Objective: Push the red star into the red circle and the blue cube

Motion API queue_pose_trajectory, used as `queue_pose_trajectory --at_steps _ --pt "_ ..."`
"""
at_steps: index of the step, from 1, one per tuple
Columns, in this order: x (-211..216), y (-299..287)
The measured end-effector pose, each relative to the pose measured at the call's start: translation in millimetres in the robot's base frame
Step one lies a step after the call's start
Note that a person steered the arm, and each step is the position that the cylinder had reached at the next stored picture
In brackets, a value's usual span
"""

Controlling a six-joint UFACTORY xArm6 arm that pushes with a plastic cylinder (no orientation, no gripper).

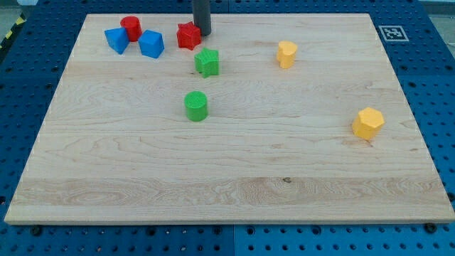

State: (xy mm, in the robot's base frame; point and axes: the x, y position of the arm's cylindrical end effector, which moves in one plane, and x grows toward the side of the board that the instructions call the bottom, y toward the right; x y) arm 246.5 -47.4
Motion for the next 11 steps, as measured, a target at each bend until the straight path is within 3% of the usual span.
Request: queue_pose_trajectory --at_steps 1,2,4,6,9,11 --pt "15.8 33.8" --pt "36.5 29.6" --pt "4.9 -41.1" --pt "7.5 -14.6" --pt "-13.2 -90.2" --pt "-13.2 -83.9"
